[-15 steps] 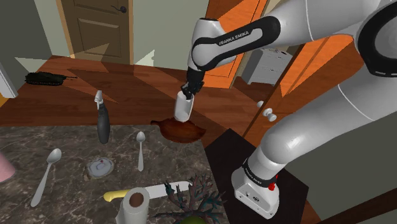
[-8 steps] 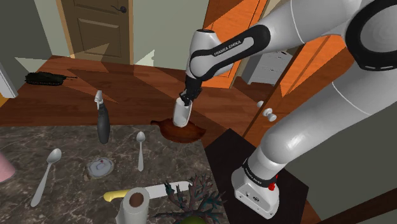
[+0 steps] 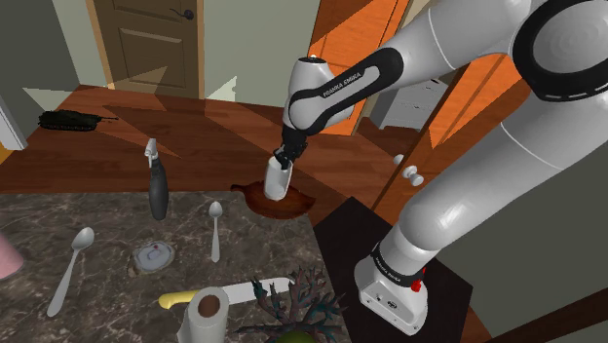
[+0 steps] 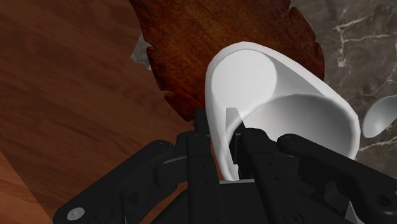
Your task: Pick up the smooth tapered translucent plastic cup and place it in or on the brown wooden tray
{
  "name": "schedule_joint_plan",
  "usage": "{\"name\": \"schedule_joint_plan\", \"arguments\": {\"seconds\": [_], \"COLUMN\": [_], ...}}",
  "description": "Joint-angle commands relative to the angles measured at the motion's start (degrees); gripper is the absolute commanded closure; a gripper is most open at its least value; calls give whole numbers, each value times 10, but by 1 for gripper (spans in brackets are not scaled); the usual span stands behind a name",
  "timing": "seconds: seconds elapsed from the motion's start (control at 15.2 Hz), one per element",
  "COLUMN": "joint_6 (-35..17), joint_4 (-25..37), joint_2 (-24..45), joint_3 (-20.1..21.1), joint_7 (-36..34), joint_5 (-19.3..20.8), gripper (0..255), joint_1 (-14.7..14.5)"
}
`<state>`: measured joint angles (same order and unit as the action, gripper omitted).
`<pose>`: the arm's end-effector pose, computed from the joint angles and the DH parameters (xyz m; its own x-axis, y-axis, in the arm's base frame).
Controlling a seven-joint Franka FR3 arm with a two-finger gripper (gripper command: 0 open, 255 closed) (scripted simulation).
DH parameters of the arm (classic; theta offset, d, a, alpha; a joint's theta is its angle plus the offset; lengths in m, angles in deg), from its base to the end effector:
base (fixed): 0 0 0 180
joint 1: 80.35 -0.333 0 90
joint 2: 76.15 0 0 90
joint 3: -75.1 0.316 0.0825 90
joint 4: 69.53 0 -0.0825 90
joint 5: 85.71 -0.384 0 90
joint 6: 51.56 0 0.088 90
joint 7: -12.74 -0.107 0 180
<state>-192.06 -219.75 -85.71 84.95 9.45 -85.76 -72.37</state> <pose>0.4236 0.0121 0.3054 0.9996 -0.0279 -0.0036 -0.0278 -0.9992 0.0281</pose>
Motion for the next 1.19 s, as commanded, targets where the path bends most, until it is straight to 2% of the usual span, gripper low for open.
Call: {"name": "schedule_joint_plan", "arguments": {"seconds": [0.0,0.2,0.26,0.59,0.86,1.12], "joint_6": [-1,-1,-1,-1,85,85], "joint_4": [0,0,0,0,28,28], "joint_2": [1,1,1,1,-58,-58], "joint_3": [0,0,0,0,-3,-3], "joint_7": [0,0,0,0,9,9], "joint_5": [0,0,0,0,-12,-12], "gripper": [255,255,0,0,0,0], "joint_1": [0,0,0,0,-4,-4]}}
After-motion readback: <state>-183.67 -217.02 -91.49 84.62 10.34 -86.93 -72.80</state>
